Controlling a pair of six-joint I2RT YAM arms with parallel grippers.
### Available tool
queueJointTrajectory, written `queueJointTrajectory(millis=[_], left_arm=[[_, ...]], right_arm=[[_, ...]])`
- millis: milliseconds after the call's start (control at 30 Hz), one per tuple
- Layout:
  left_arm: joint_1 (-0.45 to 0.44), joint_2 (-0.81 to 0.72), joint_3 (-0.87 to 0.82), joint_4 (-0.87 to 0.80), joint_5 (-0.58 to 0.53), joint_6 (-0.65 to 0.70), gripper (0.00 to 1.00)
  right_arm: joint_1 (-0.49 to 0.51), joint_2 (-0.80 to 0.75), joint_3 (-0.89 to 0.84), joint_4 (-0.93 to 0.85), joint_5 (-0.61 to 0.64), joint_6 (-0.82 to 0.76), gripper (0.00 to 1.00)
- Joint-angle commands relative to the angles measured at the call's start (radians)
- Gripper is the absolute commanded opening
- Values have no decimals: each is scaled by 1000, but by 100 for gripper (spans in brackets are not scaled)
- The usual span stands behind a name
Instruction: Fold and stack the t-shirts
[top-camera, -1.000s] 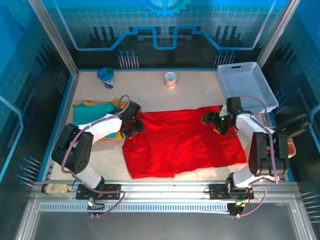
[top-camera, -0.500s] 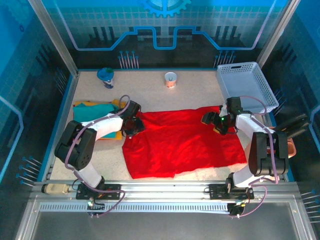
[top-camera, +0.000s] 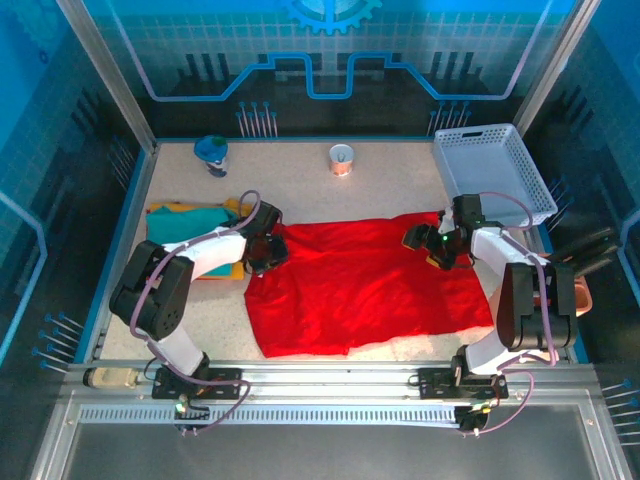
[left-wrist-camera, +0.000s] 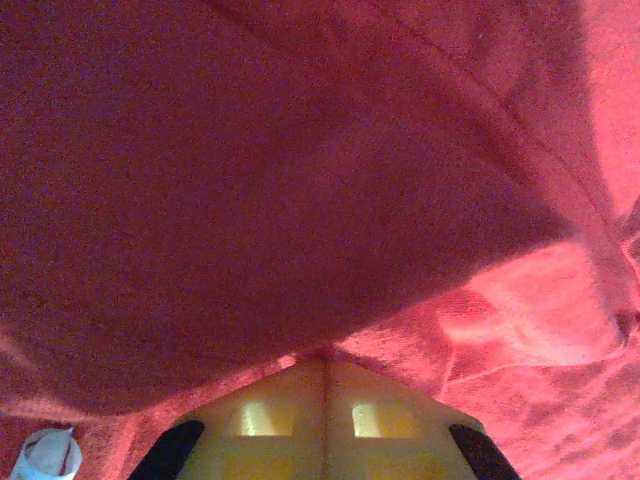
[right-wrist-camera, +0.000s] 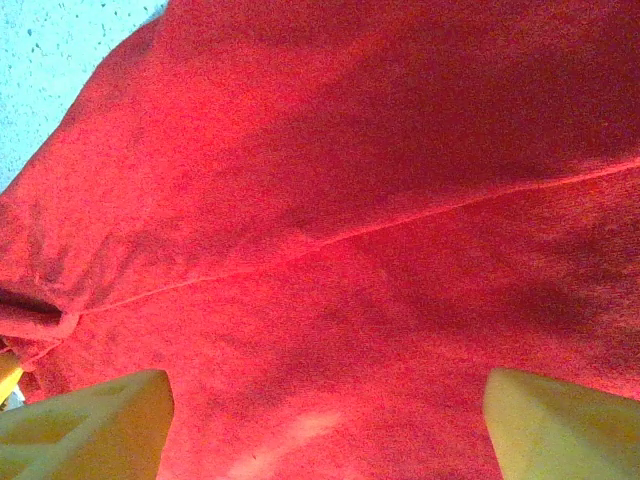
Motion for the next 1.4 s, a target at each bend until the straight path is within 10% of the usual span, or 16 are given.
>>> queueJointTrajectory(millis=[0, 233, 700, 1367], left_arm=[[3, -14, -5, -41, 2, 17, 0], [1, -53, -31, -63, -7, 28, 37], [-6, 0, -3, -9, -4, 27, 23], [-8, 22, 40, 0, -22, 33, 30]], right_arm=[[0, 9, -8, -1, -20, -10, 82], [1, 9, -9, 0, -19, -10, 82], [0, 9, -8, -6, -21, -17, 81], [1, 27, 7, -6, -31, -18, 81]])
